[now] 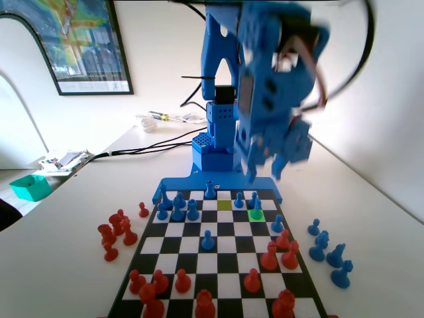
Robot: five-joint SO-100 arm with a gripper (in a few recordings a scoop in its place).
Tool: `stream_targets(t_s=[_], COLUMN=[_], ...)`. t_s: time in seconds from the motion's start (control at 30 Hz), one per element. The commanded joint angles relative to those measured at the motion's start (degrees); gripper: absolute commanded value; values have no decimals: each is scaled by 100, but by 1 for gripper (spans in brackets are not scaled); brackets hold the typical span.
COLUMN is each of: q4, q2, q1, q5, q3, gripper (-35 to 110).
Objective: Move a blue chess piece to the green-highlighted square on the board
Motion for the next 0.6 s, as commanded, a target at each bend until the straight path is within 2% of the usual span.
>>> stream_targets(t_s=[0.0, 0.27, 0.57], q4=[1204, 2927, 2962], q2=[1187, 2558, 4008], q1=[35, 457, 1072], q5=[-132, -325, -554], q3=[-896, -2013, -2101], gripper=[17, 12, 12])
